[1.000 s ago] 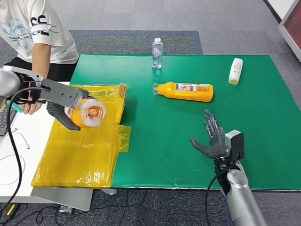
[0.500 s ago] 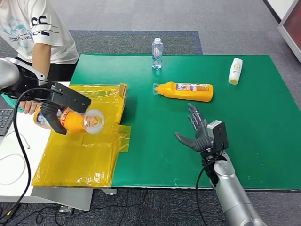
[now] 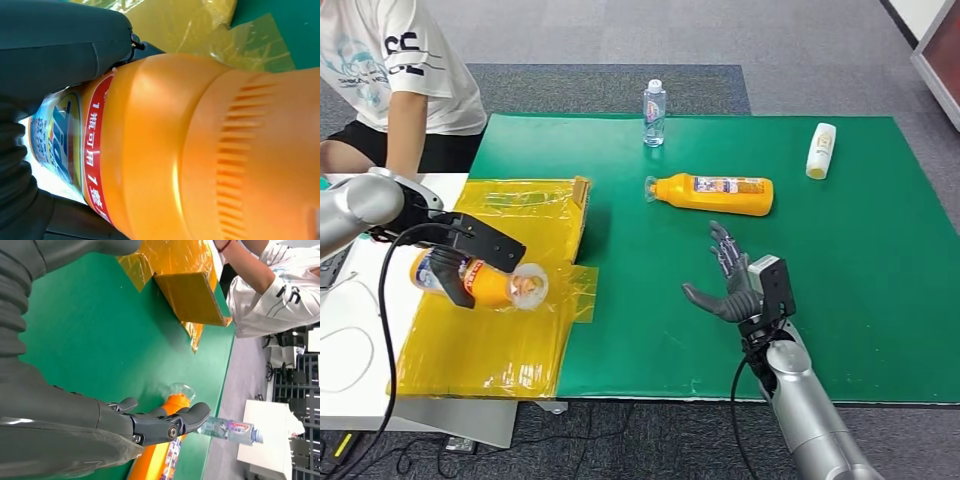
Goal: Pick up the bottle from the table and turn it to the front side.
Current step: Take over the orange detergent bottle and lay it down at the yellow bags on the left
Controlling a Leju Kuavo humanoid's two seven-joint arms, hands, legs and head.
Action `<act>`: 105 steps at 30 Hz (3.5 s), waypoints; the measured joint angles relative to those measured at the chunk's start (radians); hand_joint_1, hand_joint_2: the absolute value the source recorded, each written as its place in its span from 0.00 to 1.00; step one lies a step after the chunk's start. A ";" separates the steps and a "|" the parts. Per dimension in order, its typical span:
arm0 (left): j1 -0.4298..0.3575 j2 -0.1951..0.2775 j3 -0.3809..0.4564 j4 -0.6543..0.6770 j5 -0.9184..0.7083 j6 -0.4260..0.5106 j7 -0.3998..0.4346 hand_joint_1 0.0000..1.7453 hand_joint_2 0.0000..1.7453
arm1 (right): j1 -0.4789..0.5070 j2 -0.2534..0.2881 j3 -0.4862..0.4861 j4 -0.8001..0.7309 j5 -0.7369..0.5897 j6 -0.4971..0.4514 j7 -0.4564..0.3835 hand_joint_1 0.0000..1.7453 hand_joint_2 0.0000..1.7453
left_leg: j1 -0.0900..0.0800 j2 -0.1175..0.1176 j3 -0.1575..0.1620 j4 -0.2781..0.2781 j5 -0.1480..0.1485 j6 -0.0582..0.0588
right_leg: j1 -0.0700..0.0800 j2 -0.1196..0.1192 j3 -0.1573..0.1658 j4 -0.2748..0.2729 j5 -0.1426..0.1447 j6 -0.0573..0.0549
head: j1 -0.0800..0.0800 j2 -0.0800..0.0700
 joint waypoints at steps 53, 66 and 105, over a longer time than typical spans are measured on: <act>0.197 -0.013 0.199 0.247 -0.038 0.275 -0.319 1.00 1.00 | 0.020 0.021 0.149 0.011 0.012 0.001 -0.010 0.00 1.00 | 0.000 0.000 -0.002 0.000 0.003 -0.001 | 0.000 0.000 -0.003 0.001 0.003 -0.002 | 0.000 0.000; 0.197 0.018 0.210 0.216 -0.048 0.242 -0.260 1.00 1.00 | 0.017 0.021 0.165 0.023 0.013 0.004 -0.012 0.00 1.00 | 0.000 0.000 -0.002 0.000 0.003 -0.001 | 0.001 0.000 -0.004 0.001 0.003 -0.002 | 0.000 0.000; 0.196 -0.126 0.250 0.295 -0.143 0.315 -0.345 1.00 1.00 | 0.017 0.056 0.210 0.046 0.022 0.013 -0.018 0.00 1.00 | 0.001 0.000 -0.003 0.000 0.004 -0.001 | 0.001 0.000 -0.005 0.001 0.004 -0.002 | 0.000 0.000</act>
